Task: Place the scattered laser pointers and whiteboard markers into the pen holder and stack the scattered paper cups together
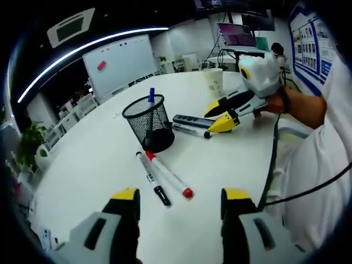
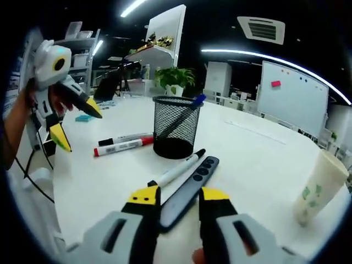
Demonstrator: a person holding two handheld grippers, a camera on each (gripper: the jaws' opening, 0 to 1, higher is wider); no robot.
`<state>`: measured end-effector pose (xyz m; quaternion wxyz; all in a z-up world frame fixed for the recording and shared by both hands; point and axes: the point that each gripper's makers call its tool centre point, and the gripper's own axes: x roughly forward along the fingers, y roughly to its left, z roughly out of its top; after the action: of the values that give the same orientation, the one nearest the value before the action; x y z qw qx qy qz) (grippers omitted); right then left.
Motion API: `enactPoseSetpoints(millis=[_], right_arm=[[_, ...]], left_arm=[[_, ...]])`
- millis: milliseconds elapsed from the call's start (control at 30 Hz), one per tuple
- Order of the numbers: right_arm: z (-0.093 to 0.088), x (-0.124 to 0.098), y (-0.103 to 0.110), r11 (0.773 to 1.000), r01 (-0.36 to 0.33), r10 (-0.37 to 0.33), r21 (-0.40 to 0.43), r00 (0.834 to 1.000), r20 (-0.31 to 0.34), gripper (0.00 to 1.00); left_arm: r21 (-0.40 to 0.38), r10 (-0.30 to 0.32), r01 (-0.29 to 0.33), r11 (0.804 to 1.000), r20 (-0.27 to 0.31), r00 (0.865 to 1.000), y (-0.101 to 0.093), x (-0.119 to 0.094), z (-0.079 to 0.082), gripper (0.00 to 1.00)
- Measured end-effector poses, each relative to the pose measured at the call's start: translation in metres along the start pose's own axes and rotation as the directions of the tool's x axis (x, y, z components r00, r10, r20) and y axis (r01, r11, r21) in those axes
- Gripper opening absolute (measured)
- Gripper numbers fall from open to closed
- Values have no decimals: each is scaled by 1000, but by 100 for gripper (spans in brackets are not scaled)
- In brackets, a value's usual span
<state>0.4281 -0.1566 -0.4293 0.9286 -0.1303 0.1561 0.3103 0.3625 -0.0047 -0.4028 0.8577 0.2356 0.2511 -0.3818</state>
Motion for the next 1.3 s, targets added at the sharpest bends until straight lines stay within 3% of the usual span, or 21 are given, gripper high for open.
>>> enactPoseSetpoints(millis=[167,900,1200,1300], right_arm=[[-1,0,-2,998,-8,7,67,1000,16,28],[-9,-1,7,1000,13,-13,25,1000,-6,33],[-11,-2,6,999,25,-24,48,1000,-4,33],[-13,-2,4,995,46,-45,89,999,-4,33]], left_arm=[[0,2,-2,1000,-1,1000,0,0,0,60],[4,-2,2,1000,3,1000,-2,0,2,60],[3,-7,7,1000,2,1000,-4,1,1,60],[-1,-3,3,1000,3,1000,-3,0,0,60]])
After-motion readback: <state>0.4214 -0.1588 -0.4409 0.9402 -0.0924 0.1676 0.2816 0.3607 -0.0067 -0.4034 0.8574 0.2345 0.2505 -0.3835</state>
